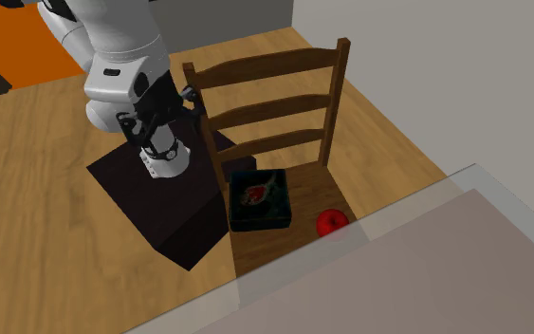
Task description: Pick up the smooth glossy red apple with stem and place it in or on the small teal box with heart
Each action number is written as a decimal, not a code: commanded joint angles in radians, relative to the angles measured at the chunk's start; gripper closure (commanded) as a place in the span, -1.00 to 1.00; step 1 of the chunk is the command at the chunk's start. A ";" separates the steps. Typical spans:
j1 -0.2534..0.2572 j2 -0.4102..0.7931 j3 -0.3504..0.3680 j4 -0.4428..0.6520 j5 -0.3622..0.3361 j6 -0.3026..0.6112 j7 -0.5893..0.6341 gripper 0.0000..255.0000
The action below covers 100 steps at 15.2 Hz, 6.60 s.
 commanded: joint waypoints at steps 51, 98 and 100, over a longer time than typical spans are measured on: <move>0.147 1.330 0.142 0.826 0.151 0.426 0.217 -1.00; 0.129 1.058 0.142 0.895 0.160 0.084 0.228 1.00; 0.122 0.971 0.139 0.794 0.166 0.098 0.217 1.00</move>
